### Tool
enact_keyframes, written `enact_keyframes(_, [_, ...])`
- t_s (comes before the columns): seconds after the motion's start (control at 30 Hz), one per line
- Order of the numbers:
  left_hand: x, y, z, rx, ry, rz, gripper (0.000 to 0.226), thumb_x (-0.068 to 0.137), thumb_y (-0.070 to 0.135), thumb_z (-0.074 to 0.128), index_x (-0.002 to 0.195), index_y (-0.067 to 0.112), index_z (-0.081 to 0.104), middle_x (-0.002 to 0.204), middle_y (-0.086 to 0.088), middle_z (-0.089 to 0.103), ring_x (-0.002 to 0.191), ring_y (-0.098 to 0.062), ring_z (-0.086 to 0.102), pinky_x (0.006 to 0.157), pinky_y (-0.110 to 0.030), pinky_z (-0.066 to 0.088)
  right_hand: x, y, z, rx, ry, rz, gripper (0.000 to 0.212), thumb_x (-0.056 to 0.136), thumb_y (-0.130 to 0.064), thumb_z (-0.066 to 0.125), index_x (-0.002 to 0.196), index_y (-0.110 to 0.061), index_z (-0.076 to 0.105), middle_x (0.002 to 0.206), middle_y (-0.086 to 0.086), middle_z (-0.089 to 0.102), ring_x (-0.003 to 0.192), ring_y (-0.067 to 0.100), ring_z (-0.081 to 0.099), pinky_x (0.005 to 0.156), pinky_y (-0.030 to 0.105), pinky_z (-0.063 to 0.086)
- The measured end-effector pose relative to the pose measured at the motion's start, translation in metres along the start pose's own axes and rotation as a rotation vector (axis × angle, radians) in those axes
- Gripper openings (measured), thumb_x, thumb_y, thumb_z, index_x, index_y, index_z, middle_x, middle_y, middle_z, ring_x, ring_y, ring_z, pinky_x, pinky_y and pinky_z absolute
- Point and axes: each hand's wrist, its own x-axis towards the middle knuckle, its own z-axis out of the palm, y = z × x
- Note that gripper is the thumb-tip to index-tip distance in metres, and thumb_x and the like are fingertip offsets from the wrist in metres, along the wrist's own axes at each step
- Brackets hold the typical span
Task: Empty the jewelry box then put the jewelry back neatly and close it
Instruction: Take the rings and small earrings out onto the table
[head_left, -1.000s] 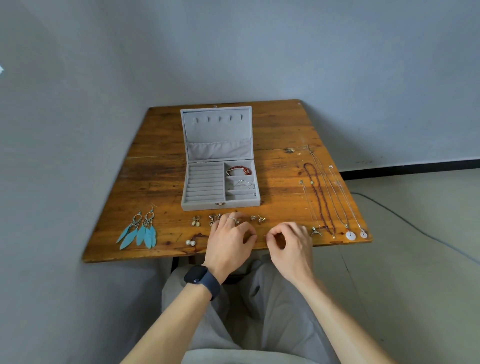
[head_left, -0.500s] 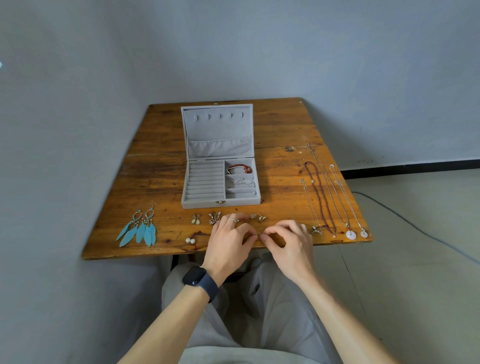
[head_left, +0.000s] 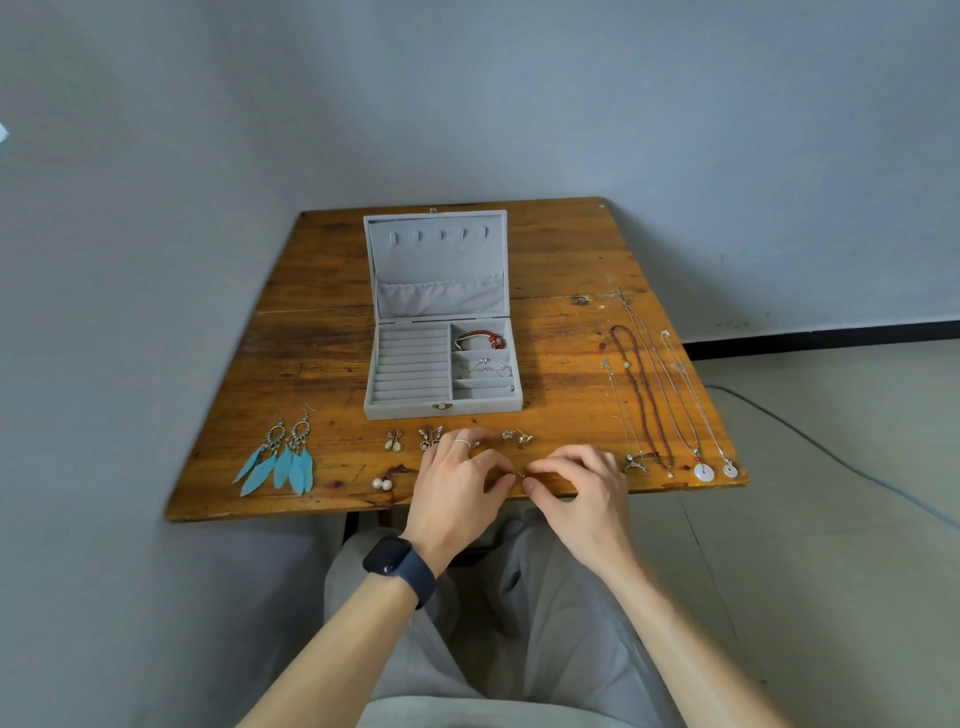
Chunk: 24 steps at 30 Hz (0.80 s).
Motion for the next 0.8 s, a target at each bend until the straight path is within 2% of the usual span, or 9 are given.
enact_keyframes(0.13, [-0.001,0.001,0.000,0.010,-0.005,0.015,0.021,0.096,0.043,0.059,0.111,0.034,0.071,0.142,0.008,0.048,0.137,-0.015,0.034,0.112,-0.039,0.028,0.000,0.001,0.000,-0.013,-0.013,-0.003,0.017,0.079,-0.042,0.078,0.095,-0.037,0.077,0.098,-0.020,0.058,0.094,0.009,0.048,0.077,0.036,0.043])
enact_keyframes(0.3, [0.000,-0.001,-0.003,0.028,-0.024,0.029,0.022,0.096,0.045,0.057,0.113,0.037,0.069,0.143,0.010,0.047,0.137,-0.014,0.033,0.113,-0.038,0.027,-0.001,-0.001,-0.002,-0.016,-0.010,-0.014,0.018,0.079,-0.043,0.077,0.096,-0.036,0.077,0.098,-0.019,0.058,0.093,0.008,0.046,0.076,0.032,0.041])
enact_keyframes(0.47, [0.007,-0.008,-0.018,0.051,0.020,0.043,0.024,0.096,0.044,0.057,0.118,0.036,0.066,0.136,0.009,0.052,0.130,-0.015,0.043,0.109,-0.037,0.034,0.002,-0.001,-0.011,0.033,-0.075,-0.016,0.028,0.084,-0.053,0.060,0.102,-0.036,0.074,0.103,-0.023,0.058,0.099,0.005,0.049,0.082,0.029,0.042])
enact_keyframes(0.57, [0.027,-0.024,-0.037,0.064,0.095,0.027,0.030,0.097,0.041,0.056,0.126,0.034,0.061,0.135,0.007,0.054,0.127,-0.016,0.046,0.105,-0.037,0.039,0.009,-0.002,-0.021,0.072,-0.122,-0.018,0.023,0.089,-0.045,0.062,0.109,-0.037,0.070,0.108,-0.026,0.059,0.103,0.000,0.053,0.085,0.024,0.047])
enact_keyframes(0.67, [0.051,-0.046,-0.051,0.082,0.133,-0.017,0.038,0.098,0.040,0.053,0.135,0.031,0.054,0.138,0.003,0.054,0.130,-0.020,0.046,0.107,-0.040,0.041,0.026,-0.011,-0.028,0.080,-0.118,-0.034,0.020,0.091,-0.036,0.065,0.111,-0.034,0.069,0.107,-0.025,0.060,0.100,-0.003,0.057,0.082,0.017,0.047])
enact_keyframes(0.73, [0.067,-0.059,-0.055,0.108,0.098,-0.058,0.044,0.100,0.041,0.048,0.143,0.028,0.047,0.145,0.000,0.050,0.136,-0.022,0.041,0.112,-0.042,0.037,0.041,-0.019,-0.030,0.070,-0.116,-0.032,0.021,0.092,-0.036,0.065,0.112,-0.032,0.069,0.105,-0.023,0.062,0.098,-0.006,0.057,0.080,0.011,0.042])
enact_keyframes(0.8, [0.083,-0.072,-0.057,0.123,0.039,-0.114,0.050,0.103,0.044,0.040,0.150,0.026,0.037,0.154,-0.001,0.041,0.145,-0.022,0.031,0.119,-0.044,0.027,0.064,-0.030,-0.029,0.048,-0.131,-0.047,0.022,0.092,-0.038,0.063,0.113,-0.032,0.068,0.105,-0.022,0.062,0.096,-0.006,0.057,0.077,0.007,0.038])
